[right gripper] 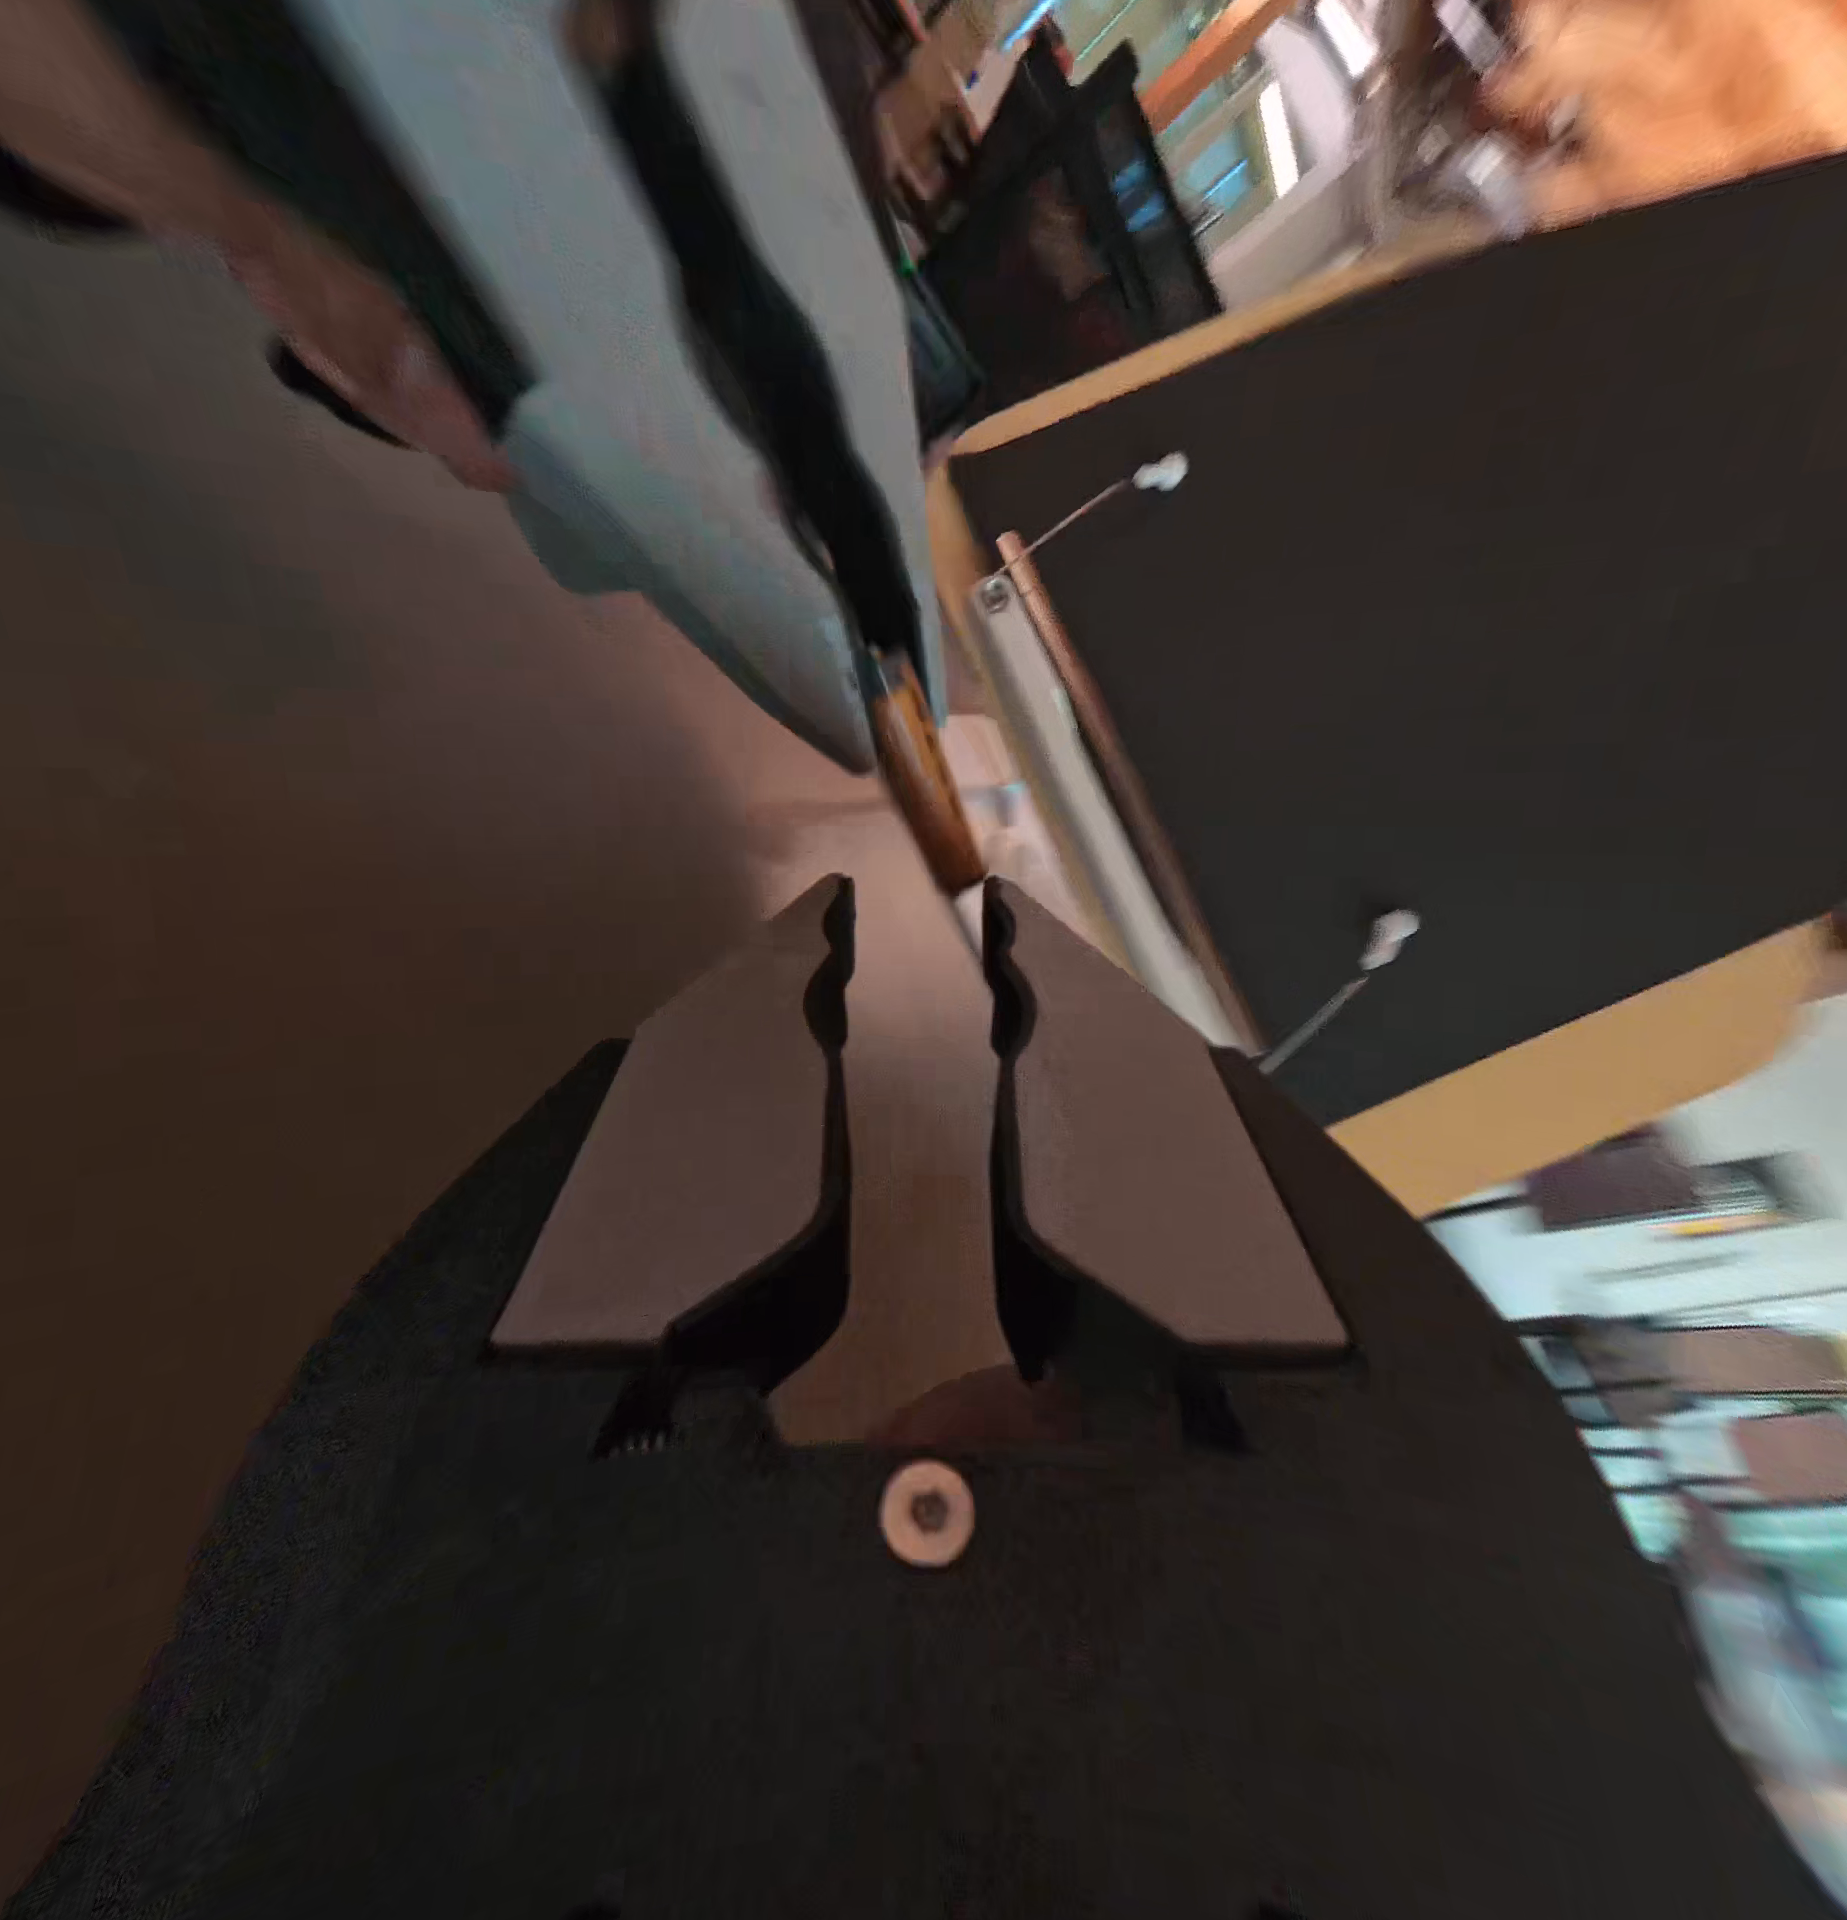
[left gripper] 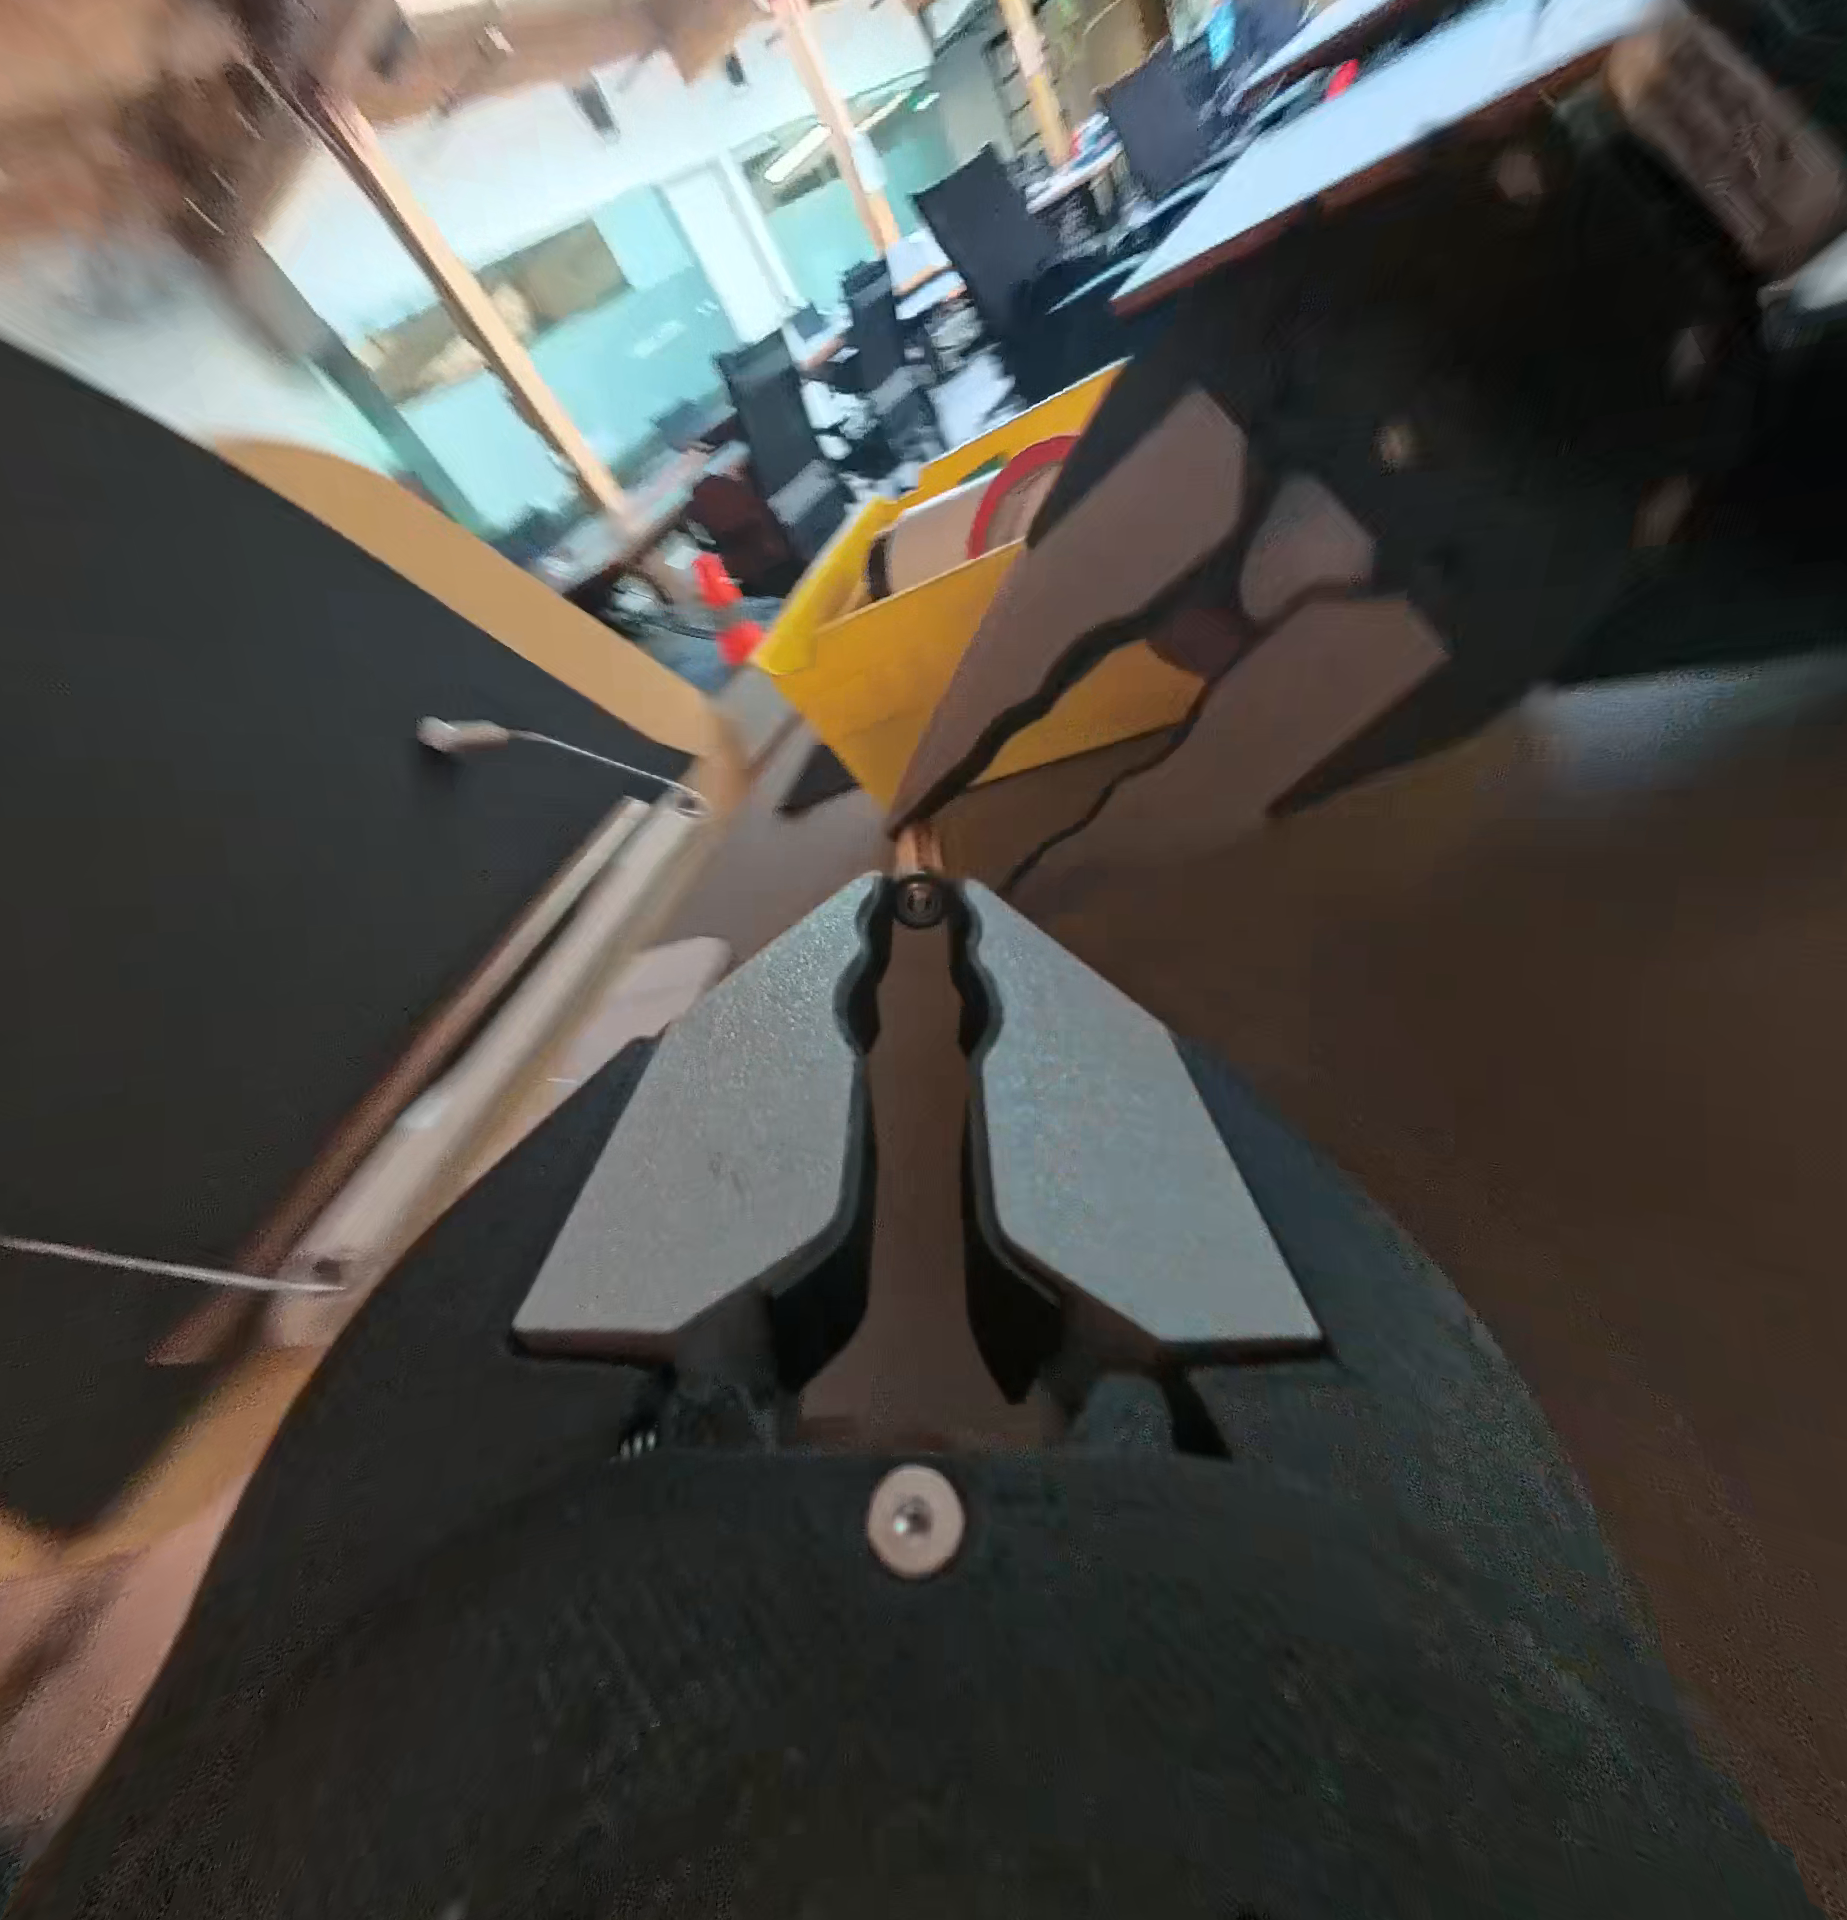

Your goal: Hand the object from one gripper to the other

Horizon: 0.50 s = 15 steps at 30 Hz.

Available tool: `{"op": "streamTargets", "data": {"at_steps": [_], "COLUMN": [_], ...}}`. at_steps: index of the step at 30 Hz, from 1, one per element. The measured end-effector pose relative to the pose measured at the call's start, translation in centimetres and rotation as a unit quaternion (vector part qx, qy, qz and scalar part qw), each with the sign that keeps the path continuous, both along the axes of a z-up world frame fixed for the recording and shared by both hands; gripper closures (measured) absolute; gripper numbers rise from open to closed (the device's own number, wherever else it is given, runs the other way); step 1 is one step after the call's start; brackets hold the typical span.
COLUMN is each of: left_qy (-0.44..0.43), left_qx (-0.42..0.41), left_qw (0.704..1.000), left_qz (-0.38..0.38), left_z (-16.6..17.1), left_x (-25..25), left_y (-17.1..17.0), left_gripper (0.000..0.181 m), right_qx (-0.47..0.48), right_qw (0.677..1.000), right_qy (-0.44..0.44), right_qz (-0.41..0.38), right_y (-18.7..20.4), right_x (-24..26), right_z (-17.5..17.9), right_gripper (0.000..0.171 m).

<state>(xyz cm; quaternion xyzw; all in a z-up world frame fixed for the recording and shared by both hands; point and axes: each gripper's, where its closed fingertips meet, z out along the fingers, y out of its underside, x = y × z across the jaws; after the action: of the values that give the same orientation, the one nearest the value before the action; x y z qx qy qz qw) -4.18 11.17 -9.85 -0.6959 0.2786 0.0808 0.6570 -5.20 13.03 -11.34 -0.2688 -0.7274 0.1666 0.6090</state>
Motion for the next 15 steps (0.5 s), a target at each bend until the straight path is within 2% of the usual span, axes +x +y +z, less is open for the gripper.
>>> {"op": "streamTargets", "data": {"at_steps": [1, 3, 4, 6, 8, 10, 11, 15], "left_qy": [0.053, 0.153, 0.189, 0.244, 0.279, 0.302, 0.31, 0.335], "left_qx": [0.031, 0.09, 0.112, 0.148, 0.178, 0.209, 0.221, 0.239], "left_qw": [0.998, 0.982, 0.973, 0.955, 0.939, 0.924, 0.919, 0.904], "left_qz": [0.024, 0.059, 0.068, 0.08, 0.091, 0.102, 0.105, 0.116], "left_z": [0.4, 1.3, 1.7, 2.4, 3.0, 3.7, 4.0, 4.3], "left_x": [-0.4, -0.5, -0.3, 0.4, 0.9, 1.3, 1.5, 2.1], "left_y": [-0.1, -0.4, -0.6, -0.8, -1.0, -1.3, -1.5, -1.5], "left_gripper": [0.174, 0.173, 0.173, 0.173, 0.173, 0.173, 0.173, 0.173], "right_qx": [-0.068, -0.214, -0.287, -0.425, -0.54, -0.613, -0.634, -0.686], "right_qw": [0.997, 0.974, 0.953, 0.893, 0.817, 0.75, 0.729, 0.668], "right_qy": [-0.022, -0.069, -0.085, -0.106, -0.107, -0.104, -0.104, -0.101], "right_qz": [0.007, 0.026, 0.046, 0.106, 0.175, 0.225, 0.238, 0.271], "right_y": [0.2, 0.1, -0.4, -1.9, -3.1, -3.5, -3.6, -3.9], "right_x": [0.0, 0.1, 0.2, 0.7, 1.4, 2.1, 2.3, 2.6], "right_z": [-0.4, -1.1, -1.0, 0.2, 2.4, 4.3, 4.8, 5.9], "right_gripper": [0.151, 0.14, 0.141, 0.138, 0.138, 0.139, 0.139, 0.147]}}
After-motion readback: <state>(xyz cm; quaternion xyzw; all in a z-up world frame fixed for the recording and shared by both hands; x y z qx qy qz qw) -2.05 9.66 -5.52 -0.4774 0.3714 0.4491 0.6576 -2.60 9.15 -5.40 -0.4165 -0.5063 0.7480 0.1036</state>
